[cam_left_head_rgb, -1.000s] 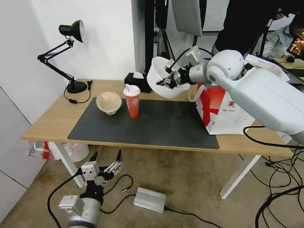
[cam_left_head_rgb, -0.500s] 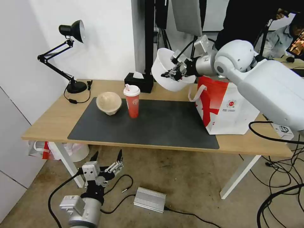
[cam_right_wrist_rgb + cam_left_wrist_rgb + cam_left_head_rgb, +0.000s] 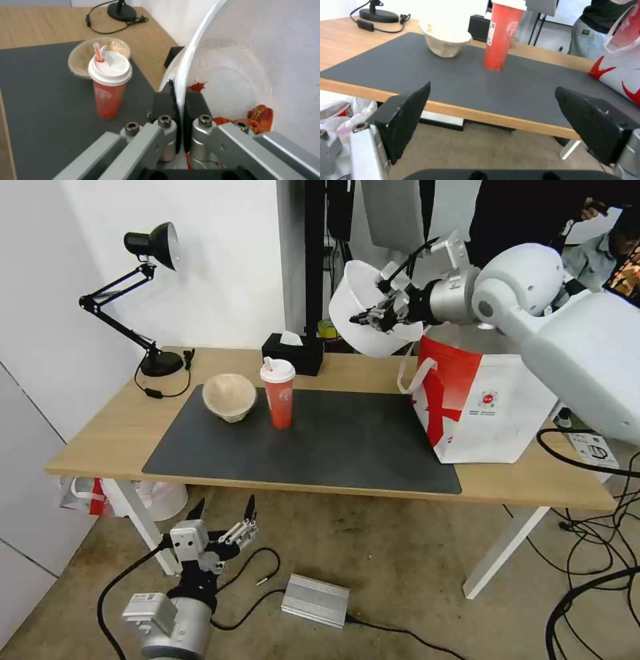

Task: Pick up the trash from the table and place it into the takeout bag.

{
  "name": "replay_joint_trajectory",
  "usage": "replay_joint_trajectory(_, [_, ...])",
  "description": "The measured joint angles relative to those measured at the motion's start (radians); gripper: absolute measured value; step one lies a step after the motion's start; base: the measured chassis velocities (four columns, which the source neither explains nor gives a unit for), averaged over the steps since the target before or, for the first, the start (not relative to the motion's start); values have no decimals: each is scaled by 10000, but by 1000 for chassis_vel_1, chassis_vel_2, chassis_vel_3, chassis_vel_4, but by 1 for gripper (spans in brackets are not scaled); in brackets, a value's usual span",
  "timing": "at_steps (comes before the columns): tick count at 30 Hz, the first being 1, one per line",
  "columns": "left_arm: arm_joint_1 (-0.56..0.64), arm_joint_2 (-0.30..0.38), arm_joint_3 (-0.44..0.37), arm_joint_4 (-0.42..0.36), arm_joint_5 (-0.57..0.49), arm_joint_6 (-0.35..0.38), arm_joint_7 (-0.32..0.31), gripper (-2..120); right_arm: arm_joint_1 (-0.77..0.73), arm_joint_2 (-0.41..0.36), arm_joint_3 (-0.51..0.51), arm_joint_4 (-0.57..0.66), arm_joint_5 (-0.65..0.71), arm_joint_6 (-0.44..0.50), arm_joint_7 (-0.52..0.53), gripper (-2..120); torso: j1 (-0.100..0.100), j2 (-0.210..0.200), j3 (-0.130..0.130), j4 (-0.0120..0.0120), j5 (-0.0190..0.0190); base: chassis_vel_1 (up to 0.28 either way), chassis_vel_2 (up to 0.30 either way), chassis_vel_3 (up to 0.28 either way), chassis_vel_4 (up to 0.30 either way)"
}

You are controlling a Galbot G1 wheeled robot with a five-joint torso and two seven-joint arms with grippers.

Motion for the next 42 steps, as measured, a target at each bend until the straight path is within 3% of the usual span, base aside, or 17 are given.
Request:
replay_joint_trajectory(27, [6,98,-30,15,-57,0,1,100,114,-310,633,-551,130,0,-64,0,0,0,0,1,-1,0,0,0,0])
replay_joint_trajectory(42, [26,86,-23,-70,-55,0,0,100,-322,-1026,1064,-197,214,2,-54,0,0,0,0,0,0,0,0,0,0])
